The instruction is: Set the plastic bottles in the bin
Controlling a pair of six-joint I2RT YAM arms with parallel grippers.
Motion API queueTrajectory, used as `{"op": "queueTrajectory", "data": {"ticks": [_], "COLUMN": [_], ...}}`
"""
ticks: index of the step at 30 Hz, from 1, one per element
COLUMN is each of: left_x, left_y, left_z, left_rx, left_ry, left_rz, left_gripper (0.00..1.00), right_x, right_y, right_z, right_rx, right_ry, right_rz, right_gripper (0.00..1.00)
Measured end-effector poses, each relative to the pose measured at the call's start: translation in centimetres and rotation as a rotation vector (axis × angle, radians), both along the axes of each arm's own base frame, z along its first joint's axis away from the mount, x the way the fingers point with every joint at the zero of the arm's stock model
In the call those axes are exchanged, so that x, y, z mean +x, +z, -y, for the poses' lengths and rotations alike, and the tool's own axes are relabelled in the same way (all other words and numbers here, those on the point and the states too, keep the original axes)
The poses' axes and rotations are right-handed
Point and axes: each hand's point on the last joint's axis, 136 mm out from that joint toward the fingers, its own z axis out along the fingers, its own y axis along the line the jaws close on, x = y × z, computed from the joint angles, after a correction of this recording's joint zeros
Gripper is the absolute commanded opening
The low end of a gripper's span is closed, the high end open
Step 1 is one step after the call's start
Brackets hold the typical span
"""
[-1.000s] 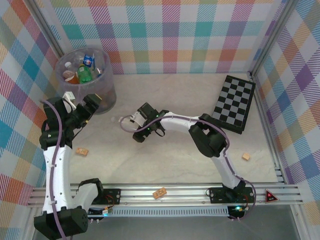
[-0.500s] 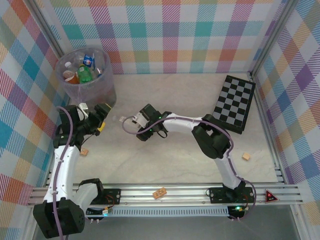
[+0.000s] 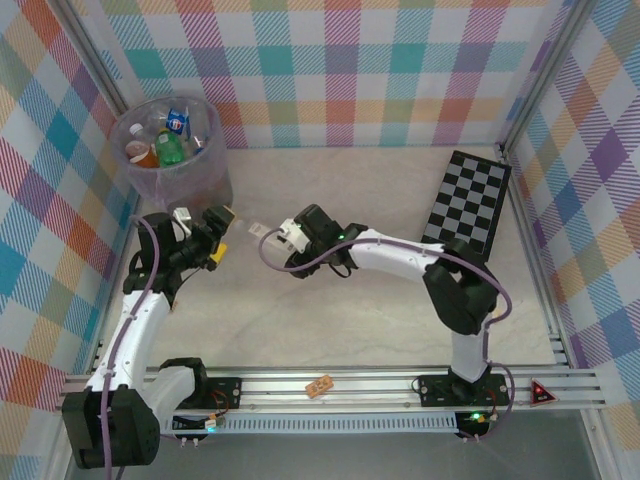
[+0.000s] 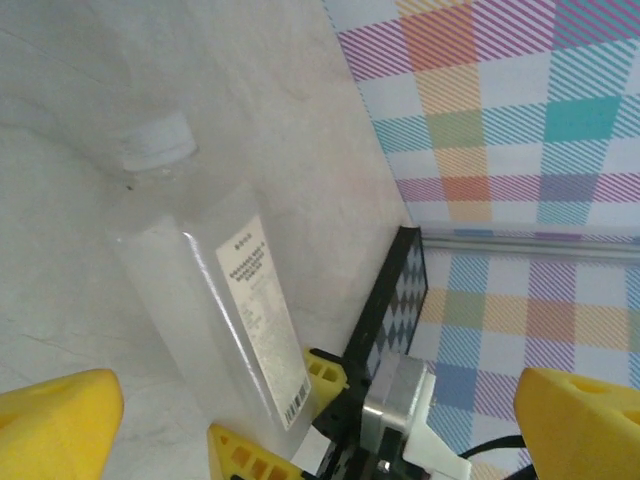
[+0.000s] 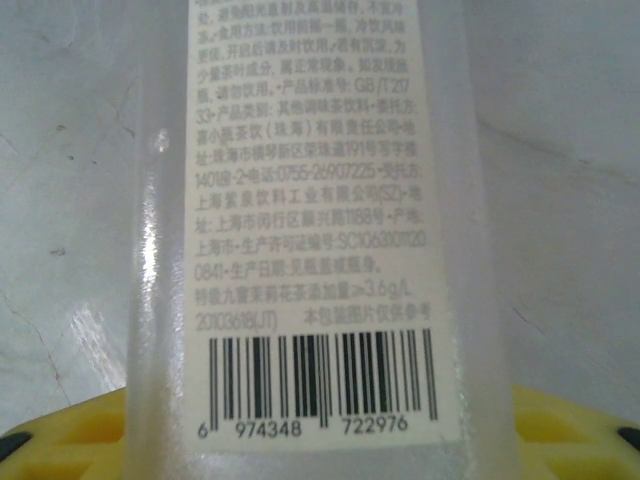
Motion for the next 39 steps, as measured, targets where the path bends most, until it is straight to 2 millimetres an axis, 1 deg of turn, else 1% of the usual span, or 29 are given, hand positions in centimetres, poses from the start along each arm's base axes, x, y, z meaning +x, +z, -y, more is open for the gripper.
{"op": "queueTrajectory", "data": {"ticks": [2,6,10,13,16,20,25,26,28,30,34,39], "left_x": [0.1,0.1,0.3,0.3,0.2,0.5,-0.2,-0.4,-0.4,-0.3,-0.1,-0.1], "left_y": [-0.1,0.0,0.3,0.9,1.1,1.2,0.2,0.1,-0.2,-0.6,-0.6,0.0], "left_z": [1.1,4.5,6.8,8.9,11.0,13.1,15.5,15.8,16.5,16.7,16.9,17.2], "left_rx": [-0.031,-0.071,-0.086,-0.106,-0.118,-0.119,-0.092,-0.091,-0.085,-0.078,-0.079,-0.078], "left_ry": [-0.01,-0.077,-0.098,-0.115,-0.141,-0.161,-0.195,-0.201,-0.209,-0.208,-0.209,-0.219], "left_rz": [0.01,0.015,0.029,0.055,0.063,0.061,0.045,0.042,0.034,0.029,0.036,0.052], "left_gripper": [1.0,1.0,1.0,1.0,1.0,0.93,0.78,0.76,0.67,0.61,0.57,0.48], "right_x": [-0.3,-1.7,-2.8,-3.5,-3.9,-4.0,-3.7,-3.6,-3.4,-3.3,-3.2,-3.4], "right_y": [1.3,4.2,6.3,7.1,7.3,7.4,7.9,8.0,8.2,8.2,8.3,8.8], "right_z": [1.1,3.0,3.8,3.9,3.9,3.9,4.0,4.0,4.0,4.1,4.3,4.8], "right_rx": [0.015,0.088,0.17,0.219,0.247,0.268,0.282,0.286,0.291,0.29,0.292,0.304], "right_ry": [-0.043,-0.104,-0.131,-0.136,-0.14,-0.149,-0.173,-0.178,-0.183,-0.19,-0.201,-0.204], "right_rz": [0.015,0.018,0.008,-0.008,-0.024,-0.036,-0.021,-0.016,-0.009,-0.008,-0.008,0.004], "right_gripper": [0.5,0.49,0.5,0.5,0.5,0.5,0.5,0.5,0.5,0.51,0.52,0.53]}}
